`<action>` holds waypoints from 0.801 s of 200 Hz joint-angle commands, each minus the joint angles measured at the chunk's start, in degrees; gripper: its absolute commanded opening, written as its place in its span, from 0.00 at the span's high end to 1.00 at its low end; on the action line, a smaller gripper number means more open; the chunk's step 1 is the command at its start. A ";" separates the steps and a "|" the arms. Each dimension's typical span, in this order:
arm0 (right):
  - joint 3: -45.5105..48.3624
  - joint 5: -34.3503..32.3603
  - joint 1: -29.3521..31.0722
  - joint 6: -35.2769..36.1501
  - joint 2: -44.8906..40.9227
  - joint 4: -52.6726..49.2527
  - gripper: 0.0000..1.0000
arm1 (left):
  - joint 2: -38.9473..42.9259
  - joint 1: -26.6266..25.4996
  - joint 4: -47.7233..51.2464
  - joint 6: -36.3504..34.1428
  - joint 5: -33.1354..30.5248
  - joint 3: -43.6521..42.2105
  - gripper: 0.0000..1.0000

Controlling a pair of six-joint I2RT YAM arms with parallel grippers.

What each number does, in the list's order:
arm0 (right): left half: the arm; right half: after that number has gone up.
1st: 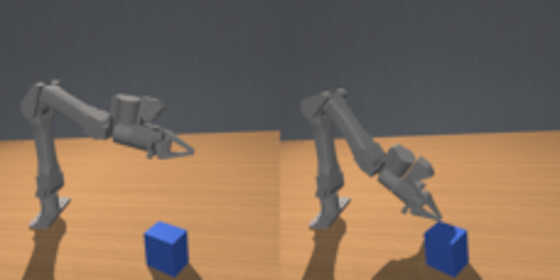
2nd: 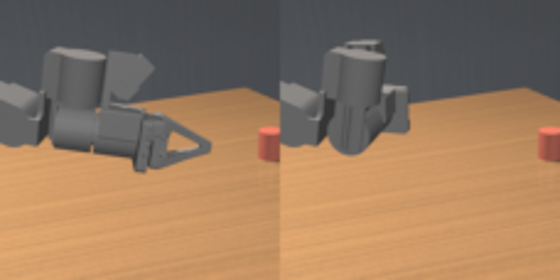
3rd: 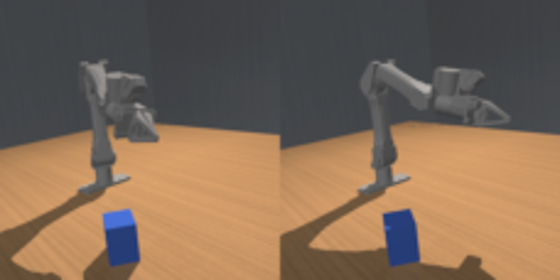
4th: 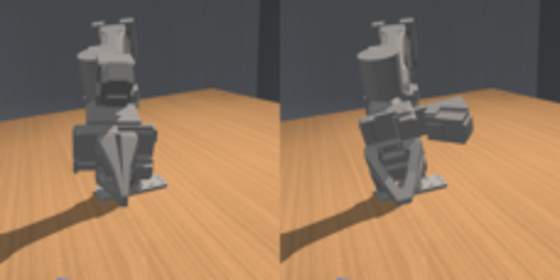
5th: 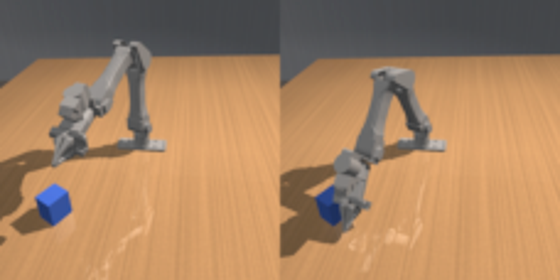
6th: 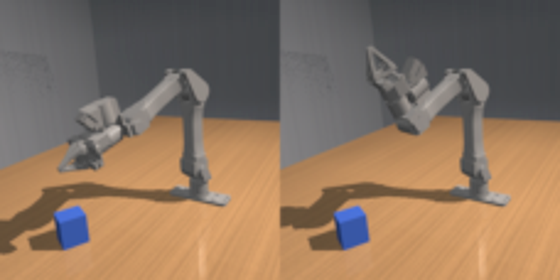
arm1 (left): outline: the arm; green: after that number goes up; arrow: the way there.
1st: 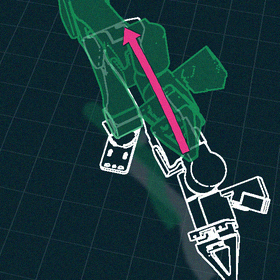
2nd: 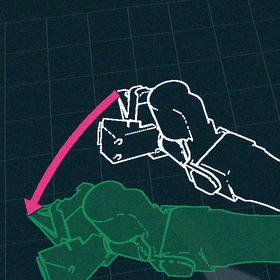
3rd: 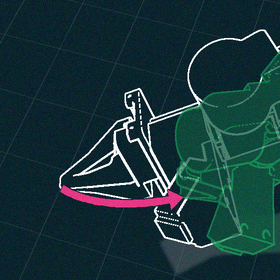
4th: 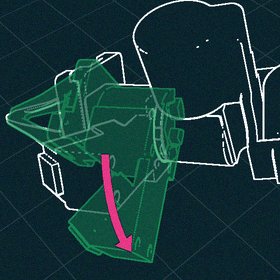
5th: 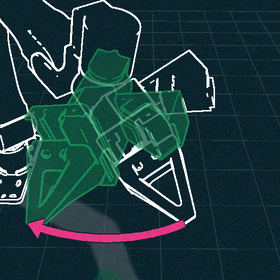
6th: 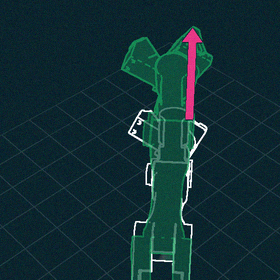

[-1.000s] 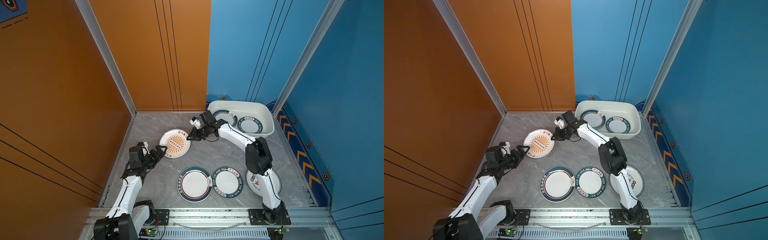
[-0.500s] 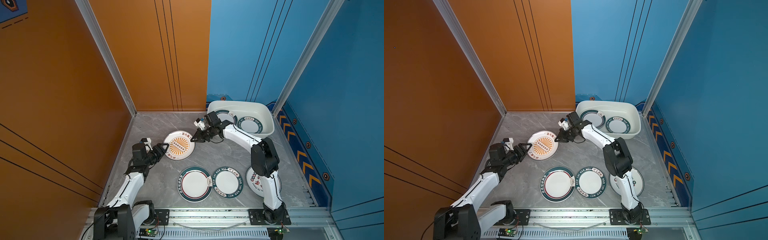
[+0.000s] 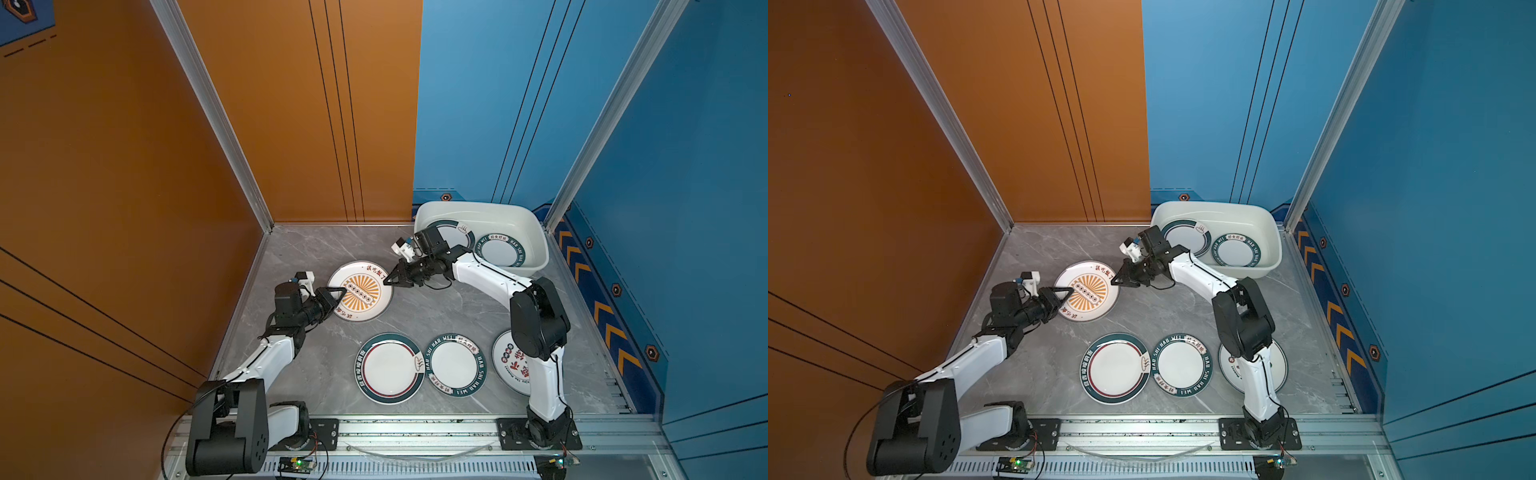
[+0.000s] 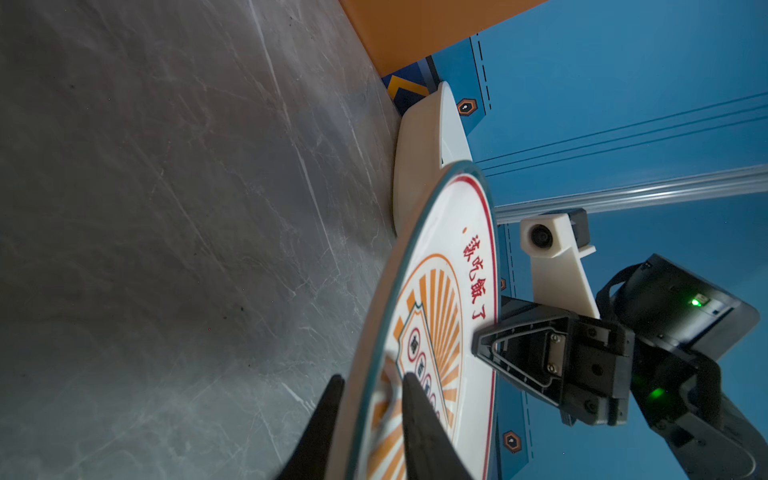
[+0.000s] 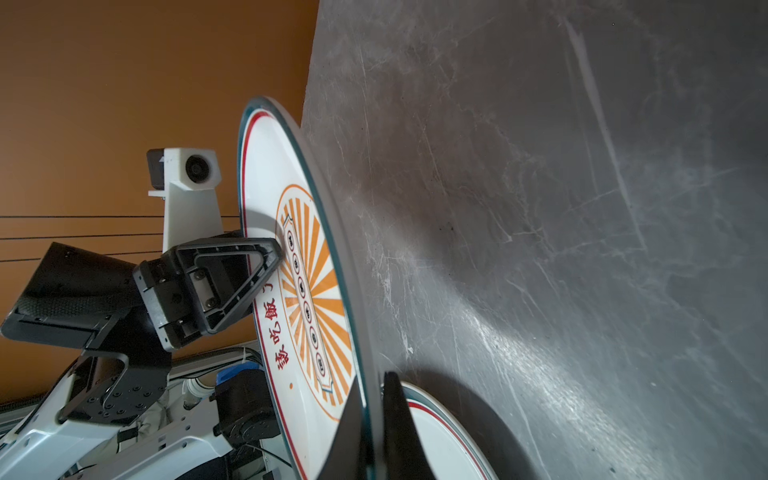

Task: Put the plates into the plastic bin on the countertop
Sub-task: 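Drag the plate toward the bin with the right gripper while the left steadies it, then carry the orange-sunburst plate into the bin with the right gripper while the left releases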

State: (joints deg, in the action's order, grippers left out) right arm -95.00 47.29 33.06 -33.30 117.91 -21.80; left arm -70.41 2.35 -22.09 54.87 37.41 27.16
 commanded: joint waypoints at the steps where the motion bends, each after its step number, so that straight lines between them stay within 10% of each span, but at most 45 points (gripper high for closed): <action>1: 1.13 3.47 0.39 -0.63 -3.03 2.61 1.00 | -0.91 -1.02 -4.81 0.05 2.40 1.59 0.95; 29: 2.21 4.15 0.19 -1.24 -3.03 3.62 0.99 | -1.48 -1.71 -7.02 0.82 2.83 1.23 1.00; 54: 4.20 6.63 0.14 -3.81 -3.03 7.90 0.72 | -2.13 -2.43 -8.27 0.93 3.69 1.40 1.00; 78: 7.06 9.48 0.33 -8.22 -3.03 14.80 0.66 | -3.06 -3.23 -9.19 0.94 4.25 1.92 1.00; 160: 9.82 10.81 0.79 -12.22 -3.03 21.33 0.96 | -6.13 -5.07 -10.71 1.13 4.60 3.42 0.95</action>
State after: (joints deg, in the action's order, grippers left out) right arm -85.25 57.41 31.75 -44.27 117.21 -4.19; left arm -75.50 -0.78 -31.38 58.87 40.42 28.73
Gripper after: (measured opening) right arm 0.148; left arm 0.100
